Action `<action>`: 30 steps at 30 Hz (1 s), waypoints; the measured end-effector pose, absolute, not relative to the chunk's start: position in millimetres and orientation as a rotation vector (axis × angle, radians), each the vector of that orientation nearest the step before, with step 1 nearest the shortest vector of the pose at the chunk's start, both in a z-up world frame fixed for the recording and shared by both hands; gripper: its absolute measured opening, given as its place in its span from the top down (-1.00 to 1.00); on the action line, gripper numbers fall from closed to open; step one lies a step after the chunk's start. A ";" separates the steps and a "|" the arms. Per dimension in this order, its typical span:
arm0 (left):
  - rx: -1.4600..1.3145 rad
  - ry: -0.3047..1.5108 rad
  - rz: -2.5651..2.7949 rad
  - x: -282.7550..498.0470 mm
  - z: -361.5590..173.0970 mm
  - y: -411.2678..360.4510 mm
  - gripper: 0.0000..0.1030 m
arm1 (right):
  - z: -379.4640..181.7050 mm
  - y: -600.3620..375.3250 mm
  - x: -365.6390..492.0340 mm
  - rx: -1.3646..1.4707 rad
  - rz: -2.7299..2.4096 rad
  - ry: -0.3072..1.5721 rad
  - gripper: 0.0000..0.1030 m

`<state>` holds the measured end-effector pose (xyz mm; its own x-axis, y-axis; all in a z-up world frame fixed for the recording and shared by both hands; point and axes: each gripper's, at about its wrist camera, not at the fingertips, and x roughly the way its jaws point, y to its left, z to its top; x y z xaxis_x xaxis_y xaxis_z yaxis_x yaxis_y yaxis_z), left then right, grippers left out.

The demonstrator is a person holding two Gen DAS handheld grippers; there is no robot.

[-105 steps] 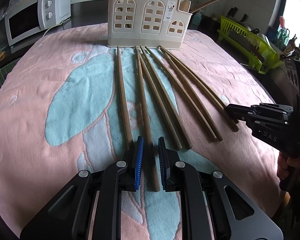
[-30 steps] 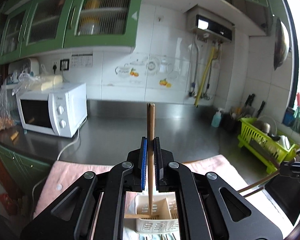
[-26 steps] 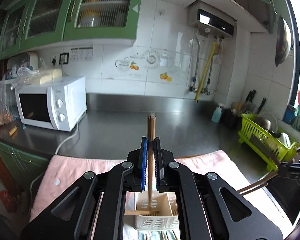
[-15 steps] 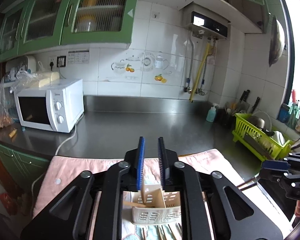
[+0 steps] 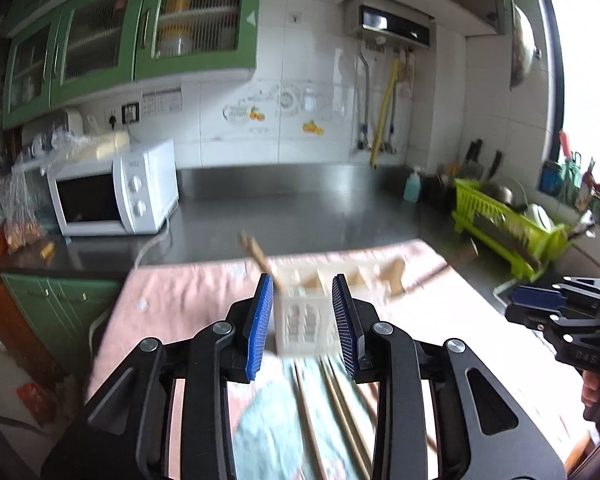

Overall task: Organize utensils
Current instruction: 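Move both open grippers back down to the loose chopsticks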

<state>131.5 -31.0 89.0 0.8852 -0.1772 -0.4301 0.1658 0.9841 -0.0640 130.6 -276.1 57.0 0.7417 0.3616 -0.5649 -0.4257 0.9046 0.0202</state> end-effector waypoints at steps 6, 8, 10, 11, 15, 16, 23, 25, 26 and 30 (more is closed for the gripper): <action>-0.041 0.548 -0.159 106.5 30.8 -22.8 0.39 | 7.5 -273.2 105.5 -0.068 0.434 0.659 0.45; -0.052 0.581 -0.151 102.7 13.0 -19.2 0.39 | -8.1 -269.1 99.3 -0.058 0.438 0.680 0.45; -0.063 0.620 -0.141 99.9 -6.4 -14.6 0.39 | -24.8 -265.2 93.7 -0.063 0.430 0.698 0.45; -0.070 0.636 -0.139 98.2 -14.4 -12.5 0.39 | -32.4 -263.1 91.9 -0.068 0.426 0.708 0.45; -0.087 0.711 -0.137 94.5 -46.8 -8.6 0.39 | -64.1 -257.1 90.5 -0.060 0.424 0.766 0.45; -0.086 0.728 -0.137 93.5 -55.0 -8.9 0.39 | -69.8 -257.0 91.4 -0.052 0.425 0.780 0.45; -0.077 0.815 -0.186 91.3 -91.0 -23.7 0.39 | -100.3 -250.4 94.8 -0.065 0.412 0.849 0.45; -0.077 0.831 -0.202 92.9 -95.9 -29.3 0.39 | -104.4 -249.7 96.2 -0.071 0.405 0.855 0.45; -0.077 0.839 -0.208 94.0 -98.6 -31.2 0.39 | -105.8 -249.9 97.2 -0.065 0.408 0.861 0.45; -0.072 0.864 -0.221 100.0 -106.8 -37.6 0.40 | -110.1 -250.1 100.2 -0.064 0.407 0.875 0.45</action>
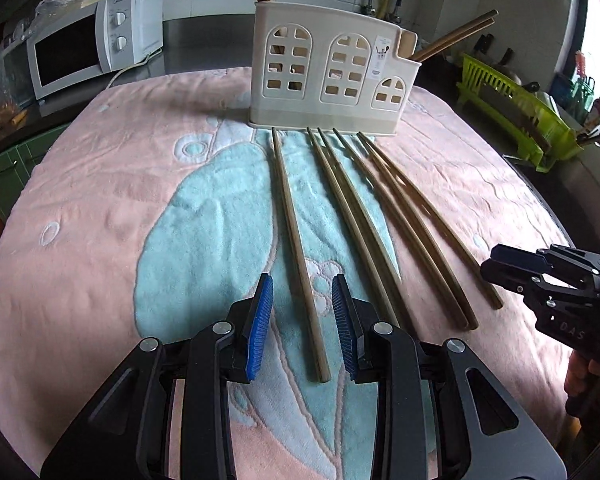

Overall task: Organize utensils
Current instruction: 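Move both open grippers back down to the loose chopsticks, then close the right gripper on a chopstick while the left gripper closes on another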

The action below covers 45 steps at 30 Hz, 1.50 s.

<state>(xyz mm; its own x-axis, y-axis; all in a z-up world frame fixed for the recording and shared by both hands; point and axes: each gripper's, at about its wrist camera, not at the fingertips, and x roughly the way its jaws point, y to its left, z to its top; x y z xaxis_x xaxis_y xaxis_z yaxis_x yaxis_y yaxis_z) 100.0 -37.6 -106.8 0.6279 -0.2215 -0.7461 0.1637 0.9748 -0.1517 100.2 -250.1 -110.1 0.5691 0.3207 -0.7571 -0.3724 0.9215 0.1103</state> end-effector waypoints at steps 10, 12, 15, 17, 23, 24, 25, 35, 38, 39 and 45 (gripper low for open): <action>-0.069 0.888 -0.211 108.3 -118.8 -43.9 0.53 | -120.0 -247.0 105.0 -0.079 0.396 0.898 0.46; -0.068 0.886 -0.203 109.3 -118.6 -44.1 0.58 | -120.5 -246.9 104.7 -0.079 0.394 0.897 0.46; -0.049 0.880 -0.184 109.0 -119.0 -45.0 0.68 | -120.6 -244.8 104.5 -0.097 0.375 0.895 0.55; -0.040 0.878 -0.179 108.7 -119.0 -46.1 0.68 | -121.2 -240.9 103.4 -0.124 0.366 0.889 0.58; -0.036 0.884 -0.162 109.4 -119.0 -48.0 0.68 | -122.8 -230.0 98.2 -0.201 0.334 0.868 0.77; -0.035 0.888 -0.161 109.5 -119.0 -47.9 0.68 | -122.5 -229.2 97.9 -0.207 0.329 0.865 0.82; -0.032 0.893 -0.161 109.9 -118.5 -48.0 0.68 | -121.6 -229.1 97.5 -0.207 0.323 0.861 0.84; -0.069 0.913 -0.177 113.7 -114.9 -35.5 0.90 | -91.2 -237.6 86.8 -0.162 0.340 0.798 0.86; -0.085 0.885 -0.180 111.5 -106.0 -30.3 0.90 | -72.9 -240.0 82.0 -0.149 0.349 0.757 0.86; -0.089 0.873 -0.182 110.7 -102.1 -28.7 0.90 | -65.3 -241.8 81.1 -0.138 0.352 0.741 0.86; -0.125 0.775 -0.200 104.7 -72.4 -20.2 0.90 | -26.1 -254.3 83.8 -0.062 0.379 0.668 0.86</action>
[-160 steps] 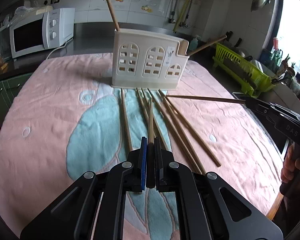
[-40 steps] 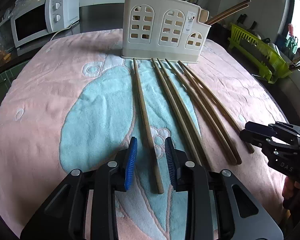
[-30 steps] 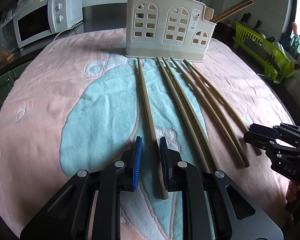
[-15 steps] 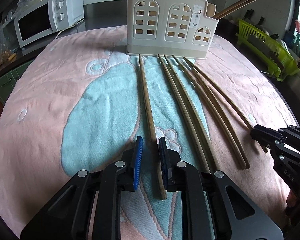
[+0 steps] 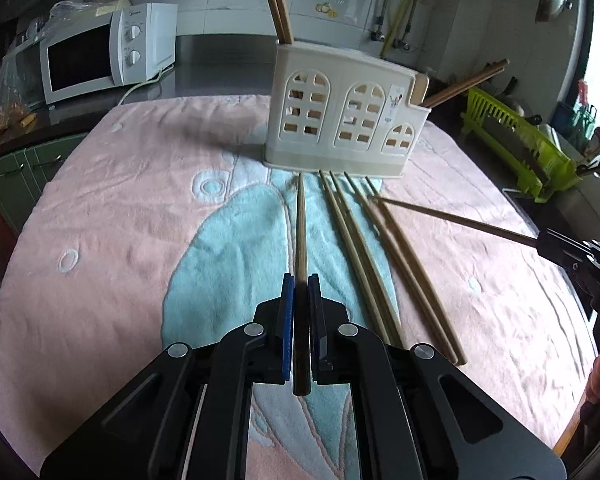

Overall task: Organize utensils
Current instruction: 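Close the right gripper on a chopstick while the left gripper closes on another, then lift both held chopsticks and lower them into the cream holder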

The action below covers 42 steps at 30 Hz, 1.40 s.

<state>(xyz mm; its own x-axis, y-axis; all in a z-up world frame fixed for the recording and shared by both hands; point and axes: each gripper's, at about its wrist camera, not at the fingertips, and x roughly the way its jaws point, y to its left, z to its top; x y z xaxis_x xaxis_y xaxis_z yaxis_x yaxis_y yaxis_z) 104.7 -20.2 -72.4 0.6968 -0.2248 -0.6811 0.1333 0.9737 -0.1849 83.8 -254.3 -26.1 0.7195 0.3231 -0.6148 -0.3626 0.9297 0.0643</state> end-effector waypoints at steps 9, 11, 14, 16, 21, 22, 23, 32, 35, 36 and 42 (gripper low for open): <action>-0.124 0.625 -0.223 102.4 -22.1 -13.5 0.90 | 29.7 -266.9 98.2 0.013 0.430 0.576 0.87; -0.125 0.618 -0.228 105.0 -14.8 -12.2 0.90 | 38.4 -266.9 101.2 0.013 0.442 0.571 0.87; -0.108 0.609 -0.231 108.2 -4.0 -13.3 0.90 | 54.1 -271.2 107.2 0.009 0.450 0.561 0.87; -0.094 0.598 -0.242 109.3 5.7 -14.6 0.90 | 65.2 -274.8 112.2 0.011 0.462 0.562 0.87; -0.066 0.565 -0.262 118.9 38.0 -18.1 0.90 | 96.1 -281.8 127.6 -0.022 0.460 0.553 0.87; -0.063 0.557 -0.266 120.6 44.1 -18.7 0.90 | 101.5 -282.9 129.9 -0.027 0.461 0.551 0.87; -0.059 0.547 -0.272 123.0 52.3 -20.1 0.90 | 108.2 -284.1 133.0 -0.031 0.461 0.547 0.87; -0.017 0.422 -0.274 146.6 122.8 -33.1 0.90 | 150.8 -284.2 164.5 -0.099 0.449 0.541 0.87; -0.018 0.363 -0.262 157.8 147.8 -36.3 0.90 | 157.3 -280.8 174.2 -0.124 0.435 0.544 0.87; -0.017 0.340 -0.254 161.9 155.7 -37.5 0.90 | 159.1 -279.3 177.4 -0.129 0.432 0.546 0.87; -0.035 0.268 -0.212 193.6 179.3 -43.1 0.90 | 161.3 -275.9 197.7 -0.150 0.426 0.566 0.87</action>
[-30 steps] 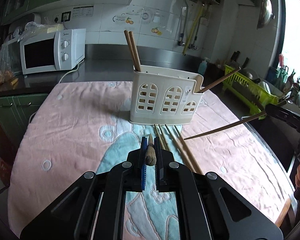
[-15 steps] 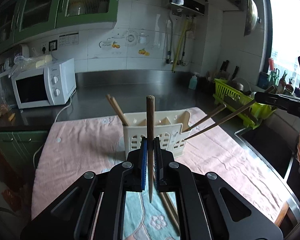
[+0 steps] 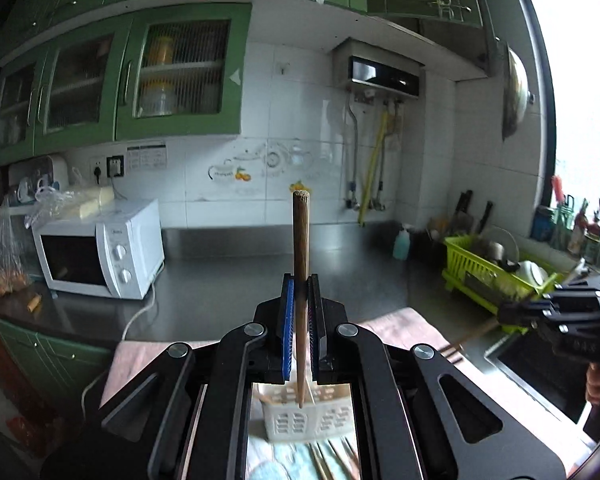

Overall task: Organize utensils
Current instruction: 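Lift both held chopsticks and lower them into the cream holder, then open the left gripper over the holder while the right gripper opens too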

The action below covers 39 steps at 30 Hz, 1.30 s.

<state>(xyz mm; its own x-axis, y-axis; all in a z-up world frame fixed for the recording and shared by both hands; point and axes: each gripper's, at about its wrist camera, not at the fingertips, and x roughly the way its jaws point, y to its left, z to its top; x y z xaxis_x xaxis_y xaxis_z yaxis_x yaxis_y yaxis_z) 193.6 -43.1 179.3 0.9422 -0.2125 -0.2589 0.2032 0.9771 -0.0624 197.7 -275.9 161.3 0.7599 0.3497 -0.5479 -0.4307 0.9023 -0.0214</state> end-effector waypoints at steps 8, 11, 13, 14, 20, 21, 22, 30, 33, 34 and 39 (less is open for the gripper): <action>-0.046 0.324 -0.151 240.0 163.7 -44.2 0.90 | 152.1 -271.9 223.2 -0.157 0.431 0.612 0.87; -0.067 0.360 -0.148 253.5 153.2 -38.1 0.90 | 147.3 -269.3 228.2 -0.165 0.435 0.630 0.87; -0.075 0.382 -0.146 260.6 146.3 -35.5 0.90 | 143.5 -268.0 233.1 -0.159 0.444 0.651 0.87; -0.078 0.392 -0.145 263.1 143.6 -34.6 0.90 | 141.4 -267.1 235.5 -0.160 0.445 0.660 0.87; -0.077 0.434 -0.153 271.2 131.3 -35.3 0.90 | 127.8 -265.7 248.5 -0.139 0.451 0.706 0.86; -0.081 0.438 -0.161 271.6 130.4 -35.4 0.90 | 125.9 -265.8 250.0 -0.131 0.454 0.711 0.86; -0.082 0.444 -0.171 272.0 129.7 -35.6 0.89 | 124.3 -265.5 250.8 -0.127 0.454 0.714 0.86; -0.069 0.429 -0.191 261.2 132.3 -42.2 0.81 | 124.6 -267.3 250.9 -0.109 0.447 0.693 0.79; -0.050 0.413 -0.193 250.1 135.6 -45.1 0.70 | 128.6 -268.9 241.3 -0.109 0.442 0.665 0.69; -0.051 0.410 -0.196 245.4 136.5 -45.1 0.66 | 129.3 -270.5 238.3 -0.101 0.444 0.659 0.65; -0.043 0.406 -0.203 218.8 136.4 -45.8 0.59 | 123.9 -271.1 210.1 -0.095 0.448 0.628 0.56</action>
<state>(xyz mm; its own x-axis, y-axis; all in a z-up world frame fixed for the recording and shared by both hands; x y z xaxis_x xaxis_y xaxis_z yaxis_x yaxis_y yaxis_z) 218.8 -45.8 136.4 0.8988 -0.2043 -0.3878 0.1870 0.9789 -0.0824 210.1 -271.1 123.9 0.7172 0.3757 -0.5869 -0.4327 0.9003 0.0476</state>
